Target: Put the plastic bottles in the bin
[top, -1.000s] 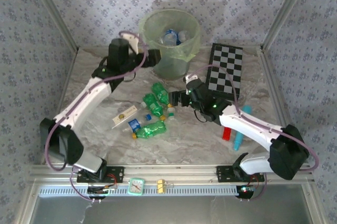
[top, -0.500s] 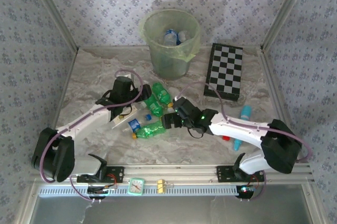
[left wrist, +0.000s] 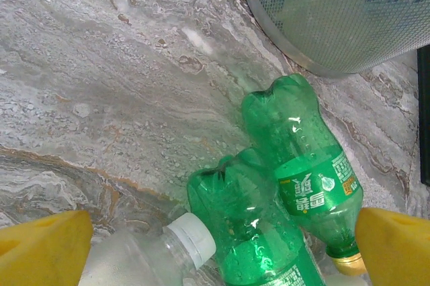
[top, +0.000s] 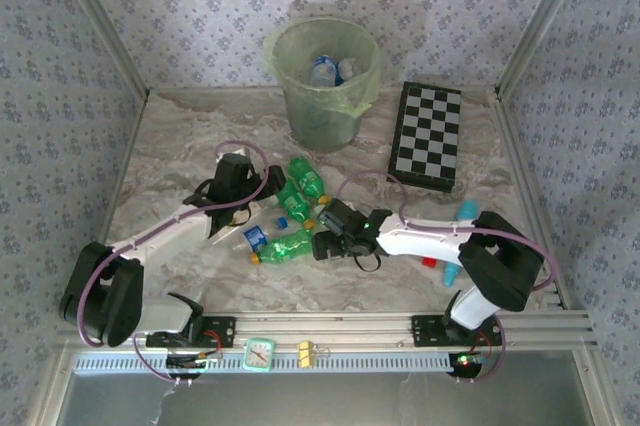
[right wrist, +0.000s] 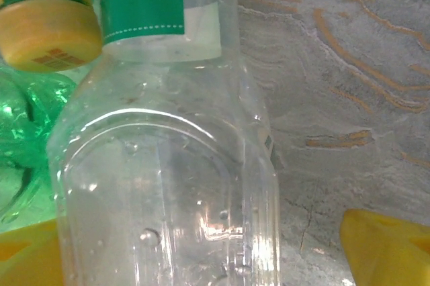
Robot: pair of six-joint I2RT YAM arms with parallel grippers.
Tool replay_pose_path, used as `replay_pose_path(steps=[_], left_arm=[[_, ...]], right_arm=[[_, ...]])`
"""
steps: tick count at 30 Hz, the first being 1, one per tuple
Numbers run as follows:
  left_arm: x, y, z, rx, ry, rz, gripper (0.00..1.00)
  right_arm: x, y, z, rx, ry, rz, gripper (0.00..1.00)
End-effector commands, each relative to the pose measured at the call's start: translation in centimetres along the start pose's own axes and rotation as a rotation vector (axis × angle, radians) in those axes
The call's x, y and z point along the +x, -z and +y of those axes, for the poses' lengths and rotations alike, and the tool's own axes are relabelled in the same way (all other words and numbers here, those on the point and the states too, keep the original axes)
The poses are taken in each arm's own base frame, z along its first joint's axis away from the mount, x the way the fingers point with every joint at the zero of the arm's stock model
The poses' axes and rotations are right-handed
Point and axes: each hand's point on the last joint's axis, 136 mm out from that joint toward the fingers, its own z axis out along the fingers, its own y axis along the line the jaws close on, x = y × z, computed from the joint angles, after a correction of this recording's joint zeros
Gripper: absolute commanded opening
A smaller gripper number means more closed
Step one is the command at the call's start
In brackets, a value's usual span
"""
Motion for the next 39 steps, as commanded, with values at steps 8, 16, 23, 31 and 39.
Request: replay_pose_path(steps=[8,16,23,31,39], left_arm=[[-2.0,1.4,-1.1,0.035,-0.038,-0.082,1.00],[-2.2,1.9,-0.5,0.013,-0.034,-0.105,1.00],[-2.2,2.0,-0.3,0.005,-0.040,-0.111,1.00],[-2.4,2.5,0.6,-0.031,-0.054,-0.143,1.00],[-2.5,3.1,1.4,-0.050,-0.040,-0.177,1.00]], right_arm=[[0.1,-0.6,-0.1,0.008,-0.001,0.026,0.72],[-0.2,0.5,0.4,-0.059,0.008,-0.030,0.50],[-2.8,3.7,0.8,-0.151,-0.002,-0.204,0.45],[-9.8,11.2,0.7,-0.273,0.028,-0.477,0.42],[-18.7,20.1,1.0,-0.326,0.193,-0.708,0.42]])
